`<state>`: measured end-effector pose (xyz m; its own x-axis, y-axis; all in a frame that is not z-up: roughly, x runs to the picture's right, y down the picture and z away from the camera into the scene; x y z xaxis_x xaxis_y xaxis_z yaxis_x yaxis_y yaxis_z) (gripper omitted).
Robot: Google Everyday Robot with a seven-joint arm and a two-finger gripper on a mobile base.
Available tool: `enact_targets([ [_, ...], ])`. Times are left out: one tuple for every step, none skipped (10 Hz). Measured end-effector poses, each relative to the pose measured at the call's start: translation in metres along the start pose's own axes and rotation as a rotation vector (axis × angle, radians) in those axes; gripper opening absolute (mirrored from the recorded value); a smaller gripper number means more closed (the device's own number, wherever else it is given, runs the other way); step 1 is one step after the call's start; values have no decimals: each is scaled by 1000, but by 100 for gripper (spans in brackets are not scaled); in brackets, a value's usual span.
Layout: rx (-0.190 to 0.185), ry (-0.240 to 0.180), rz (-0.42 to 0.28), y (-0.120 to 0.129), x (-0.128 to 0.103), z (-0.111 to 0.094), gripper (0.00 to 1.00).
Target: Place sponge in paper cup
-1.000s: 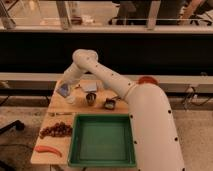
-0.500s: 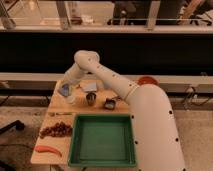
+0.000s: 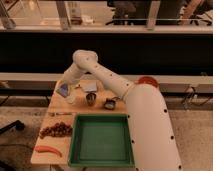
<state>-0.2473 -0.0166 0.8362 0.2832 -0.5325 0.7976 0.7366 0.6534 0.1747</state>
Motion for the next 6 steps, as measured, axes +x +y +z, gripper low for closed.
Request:
enact_targets([
  [-5,-9,-3,-1,-1,0,34],
  [-9,-17,-9,-2,-4,1,46],
  [-12,-24,-12,-3,-5,1,54],
  [-16,-34,-13,-4,-6,2,66],
  [-19,-40,-13,-3,-7,3,75],
  [-21,-42,-12,-3,-6,3,79],
])
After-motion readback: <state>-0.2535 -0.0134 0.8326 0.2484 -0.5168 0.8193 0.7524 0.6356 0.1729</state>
